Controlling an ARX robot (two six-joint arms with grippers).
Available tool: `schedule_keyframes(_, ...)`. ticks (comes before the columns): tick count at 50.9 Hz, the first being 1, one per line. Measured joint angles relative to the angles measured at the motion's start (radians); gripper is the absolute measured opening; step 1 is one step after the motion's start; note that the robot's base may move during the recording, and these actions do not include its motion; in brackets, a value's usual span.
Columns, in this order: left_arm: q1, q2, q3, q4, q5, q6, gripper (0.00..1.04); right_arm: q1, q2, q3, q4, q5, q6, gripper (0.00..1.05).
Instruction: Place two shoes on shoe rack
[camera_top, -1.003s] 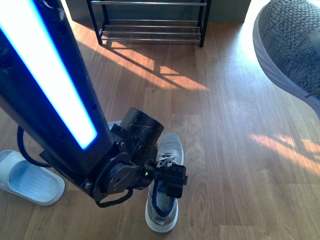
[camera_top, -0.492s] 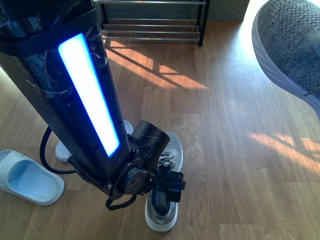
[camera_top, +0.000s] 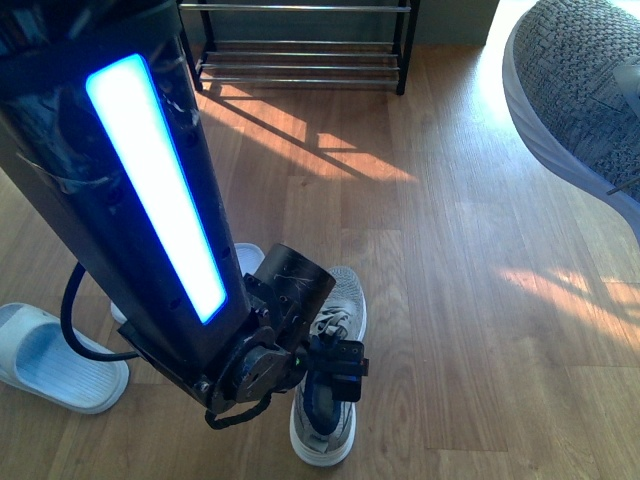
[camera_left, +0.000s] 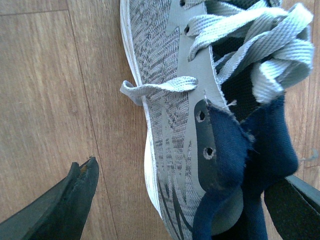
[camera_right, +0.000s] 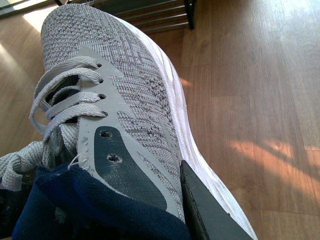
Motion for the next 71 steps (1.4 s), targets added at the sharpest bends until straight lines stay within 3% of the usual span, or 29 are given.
schedule_keyframes(19, 0.006, -0.035, -0.030, -0.029, -0.023, -0.004, 0.95, 0.000, 0.000, 0.000, 0.000, 0.000, 0.000, 0.01)
schedule_keyframes(43, 0.023, 0.091, 0.072, -0.101, -0.037, -0.011, 0.95, 0.000, 0.000, 0.000, 0.000, 0.000, 0.000, 0.01)
schedule_keyframes(61, 0.023, 0.116, 0.124, -0.128, -0.045, -0.010, 0.29, 0.000, 0.000, 0.000, 0.000, 0.000, 0.000, 0.01)
schedule_keyframes(71, 0.029, 0.113, 0.116, -0.123, -0.068, -0.015, 0.01, 0.000, 0.000, 0.000, 0.000, 0.000, 0.000, 0.01)
